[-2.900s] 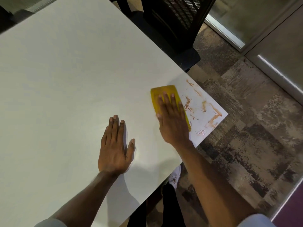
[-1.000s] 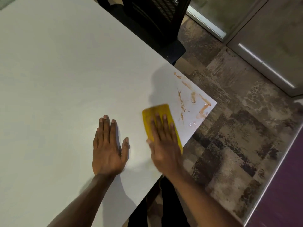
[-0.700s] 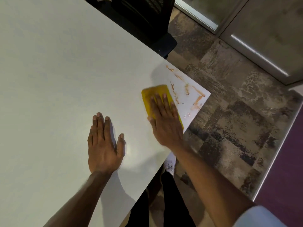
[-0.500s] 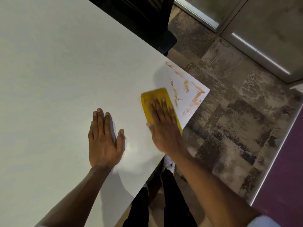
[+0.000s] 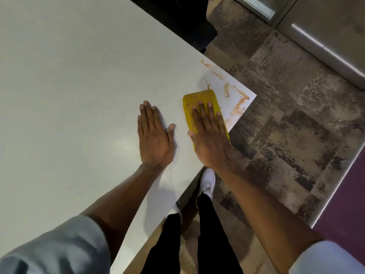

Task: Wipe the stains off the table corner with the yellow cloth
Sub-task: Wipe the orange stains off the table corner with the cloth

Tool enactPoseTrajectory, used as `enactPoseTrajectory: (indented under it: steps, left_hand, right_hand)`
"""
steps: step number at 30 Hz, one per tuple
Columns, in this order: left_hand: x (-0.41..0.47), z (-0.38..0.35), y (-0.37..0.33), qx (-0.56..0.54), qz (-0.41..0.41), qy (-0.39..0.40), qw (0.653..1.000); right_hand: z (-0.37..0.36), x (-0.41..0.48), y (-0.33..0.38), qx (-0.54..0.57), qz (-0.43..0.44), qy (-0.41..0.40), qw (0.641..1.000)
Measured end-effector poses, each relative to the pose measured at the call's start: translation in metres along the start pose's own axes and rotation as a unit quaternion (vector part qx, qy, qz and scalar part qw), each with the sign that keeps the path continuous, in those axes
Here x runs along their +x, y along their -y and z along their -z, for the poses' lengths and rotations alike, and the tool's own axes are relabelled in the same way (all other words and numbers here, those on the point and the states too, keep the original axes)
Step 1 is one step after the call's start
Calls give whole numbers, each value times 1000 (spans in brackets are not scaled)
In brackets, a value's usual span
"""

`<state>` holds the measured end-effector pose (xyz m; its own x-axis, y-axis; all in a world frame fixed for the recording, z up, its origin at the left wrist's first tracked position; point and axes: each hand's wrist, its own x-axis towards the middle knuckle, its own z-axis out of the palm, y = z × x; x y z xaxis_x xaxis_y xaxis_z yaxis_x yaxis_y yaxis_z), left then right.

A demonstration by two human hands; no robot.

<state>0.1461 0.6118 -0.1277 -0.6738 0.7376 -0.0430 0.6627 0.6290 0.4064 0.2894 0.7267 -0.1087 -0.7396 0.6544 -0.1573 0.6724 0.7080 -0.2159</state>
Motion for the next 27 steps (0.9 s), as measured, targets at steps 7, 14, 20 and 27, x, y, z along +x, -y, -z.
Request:
enactPoseTrajectory:
  steps: [7,14,20,27]
  left_hand:
    - [-3,-6,-1,45,7,-18,999]
    - [-2,-7,-1,46,17,-17,999]
    - [-2,-7,-3,49,11,-37,998]
    - [-1,-12,-1,50,18,-39,998]
  right_hand:
    - [-11,-64,-7,-1,54,2,999]
    - [5,13,-26,10,0,3,1000]
    - [-12,-68,20,41,-34,-7,999]
    - [-1,-9,-25,23,-5,-7,1000]
